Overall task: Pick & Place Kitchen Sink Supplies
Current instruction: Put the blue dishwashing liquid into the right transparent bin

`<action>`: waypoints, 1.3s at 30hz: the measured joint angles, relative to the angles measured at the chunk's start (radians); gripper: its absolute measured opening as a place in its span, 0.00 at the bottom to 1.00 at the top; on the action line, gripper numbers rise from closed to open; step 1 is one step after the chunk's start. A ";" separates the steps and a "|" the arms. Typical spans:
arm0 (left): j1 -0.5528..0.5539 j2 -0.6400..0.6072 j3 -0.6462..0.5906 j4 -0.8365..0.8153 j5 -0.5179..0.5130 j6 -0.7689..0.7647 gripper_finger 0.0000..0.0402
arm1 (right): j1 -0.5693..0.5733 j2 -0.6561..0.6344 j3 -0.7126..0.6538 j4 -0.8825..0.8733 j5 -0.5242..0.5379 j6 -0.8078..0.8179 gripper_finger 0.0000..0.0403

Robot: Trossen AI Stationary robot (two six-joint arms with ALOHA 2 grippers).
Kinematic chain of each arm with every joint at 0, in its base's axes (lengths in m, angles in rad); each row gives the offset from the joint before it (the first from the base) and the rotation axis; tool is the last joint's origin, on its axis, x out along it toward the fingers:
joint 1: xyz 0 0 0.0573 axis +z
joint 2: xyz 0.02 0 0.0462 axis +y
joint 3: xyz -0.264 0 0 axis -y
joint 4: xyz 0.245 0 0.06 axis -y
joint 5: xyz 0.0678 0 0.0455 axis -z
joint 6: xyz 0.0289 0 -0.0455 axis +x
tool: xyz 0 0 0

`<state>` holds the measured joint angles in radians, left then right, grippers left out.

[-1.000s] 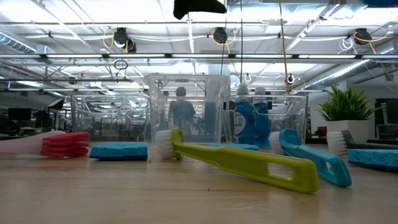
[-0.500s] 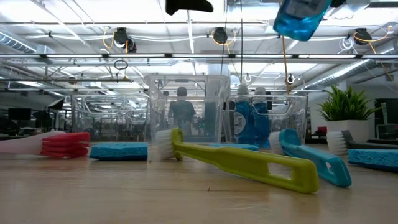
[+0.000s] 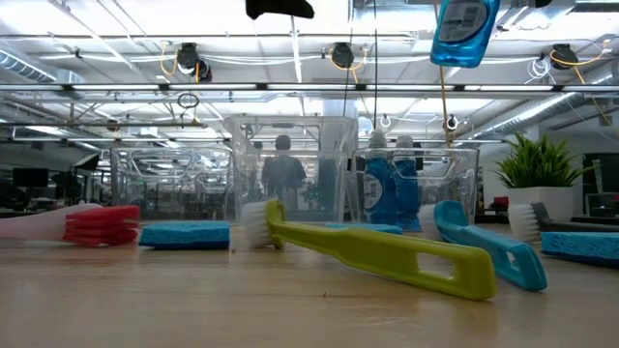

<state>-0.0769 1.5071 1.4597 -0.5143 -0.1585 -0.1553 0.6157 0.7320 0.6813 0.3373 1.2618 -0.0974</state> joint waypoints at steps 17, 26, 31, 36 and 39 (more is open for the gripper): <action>0.010 -0.072 -0.001 -0.084 -0.007 0.095 0.76 | -0.104 0.193 0.017 0.266 0.155 0.006 0.40; 0.016 -0.188 -0.157 0.041 0.001 0.104 0.76 | -0.165 0.260 0.017 0.260 0.151 0.072 0.40; 0.016 -0.318 -0.340 0.182 0.003 0.090 0.76 | -0.197 0.289 0.017 0.250 0.150 0.102 0.40; 0.016 -0.457 -0.486 0.270 0.003 0.067 0.76 | -0.241 0.316 0.017 0.186 0.116 0.219 0.40; 0.016 -0.530 -0.560 0.295 0.003 0.068 0.76 | -0.272 0.335 0.017 0.112 0.080 0.323 0.40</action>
<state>-0.0612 0.9776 0.8999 -0.2198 -0.1551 -0.0871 0.3436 1.0668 0.6983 0.4489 1.3417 0.2259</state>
